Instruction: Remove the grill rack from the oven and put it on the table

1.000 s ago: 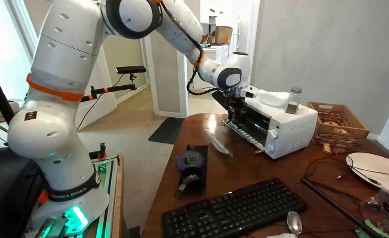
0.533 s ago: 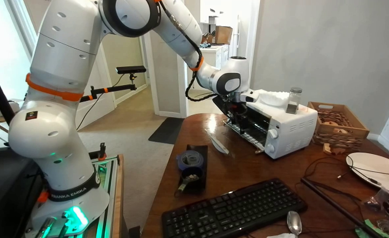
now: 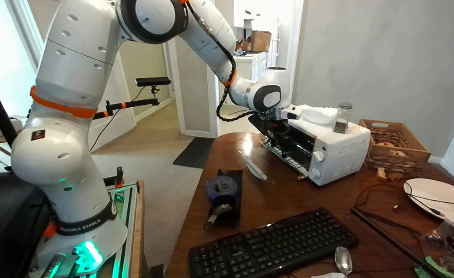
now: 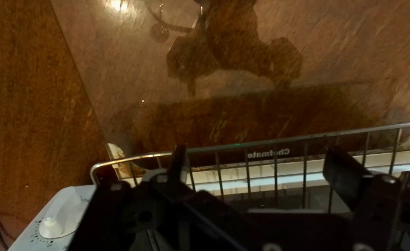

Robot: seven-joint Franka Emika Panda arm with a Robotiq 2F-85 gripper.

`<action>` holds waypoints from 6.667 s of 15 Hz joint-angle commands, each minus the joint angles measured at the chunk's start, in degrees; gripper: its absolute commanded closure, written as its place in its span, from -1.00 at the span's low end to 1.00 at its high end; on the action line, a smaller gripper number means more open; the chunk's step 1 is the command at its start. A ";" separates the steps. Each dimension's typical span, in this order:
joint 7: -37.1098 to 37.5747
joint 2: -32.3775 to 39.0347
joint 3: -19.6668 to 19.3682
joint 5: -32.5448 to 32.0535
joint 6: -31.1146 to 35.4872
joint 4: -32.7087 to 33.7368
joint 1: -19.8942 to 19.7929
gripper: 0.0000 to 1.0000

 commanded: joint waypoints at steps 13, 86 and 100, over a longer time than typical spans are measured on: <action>9.30 5.49 -9.32 -11.77 17.26 -2.40 10.02 -1.00; 5.60 -8.20 5.46 7.03 8.17 -22.64 3.71 0.35; 16.37 -10.09 0.29 -3.44 3.75 -22.50 9.27 0.35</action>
